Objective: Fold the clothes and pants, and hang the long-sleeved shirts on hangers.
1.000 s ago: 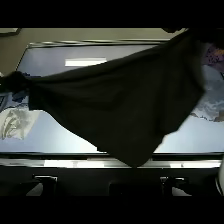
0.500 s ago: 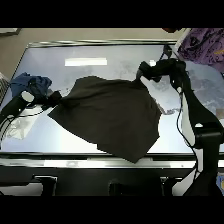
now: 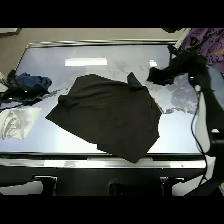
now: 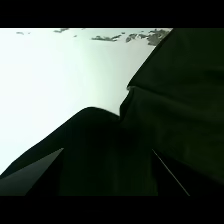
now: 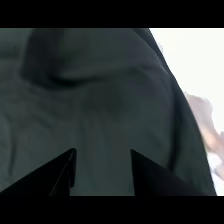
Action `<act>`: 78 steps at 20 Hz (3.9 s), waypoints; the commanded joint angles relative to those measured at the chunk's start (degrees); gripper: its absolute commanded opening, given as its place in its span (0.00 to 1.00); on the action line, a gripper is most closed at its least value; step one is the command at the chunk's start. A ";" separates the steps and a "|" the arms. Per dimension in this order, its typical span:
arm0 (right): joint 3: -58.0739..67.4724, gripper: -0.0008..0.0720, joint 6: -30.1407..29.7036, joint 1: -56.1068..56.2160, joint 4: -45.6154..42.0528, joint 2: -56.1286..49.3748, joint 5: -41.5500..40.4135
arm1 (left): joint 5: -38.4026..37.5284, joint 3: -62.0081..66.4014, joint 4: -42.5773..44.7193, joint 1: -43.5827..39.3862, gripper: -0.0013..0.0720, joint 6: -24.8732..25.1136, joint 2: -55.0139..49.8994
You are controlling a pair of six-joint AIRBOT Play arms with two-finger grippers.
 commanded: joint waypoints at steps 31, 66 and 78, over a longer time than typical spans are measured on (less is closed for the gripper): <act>-87.58 0.06 6.23 12.59 23.32 45.46 28.61 | -11.19 -7.80 -0.15 6.60 0.86 4.09 6.99; -64.59 0.06 16.76 -1.97 -3.69 45.46 12.48 | -4.48 -36.26 -6.88 3.96 0.83 20.09 6.99; -60.94 0.05 3.52 -1.68 7.41 45.38 17.79 | -0.72 -29.73 -15.45 3.52 0.04 20.22 9.09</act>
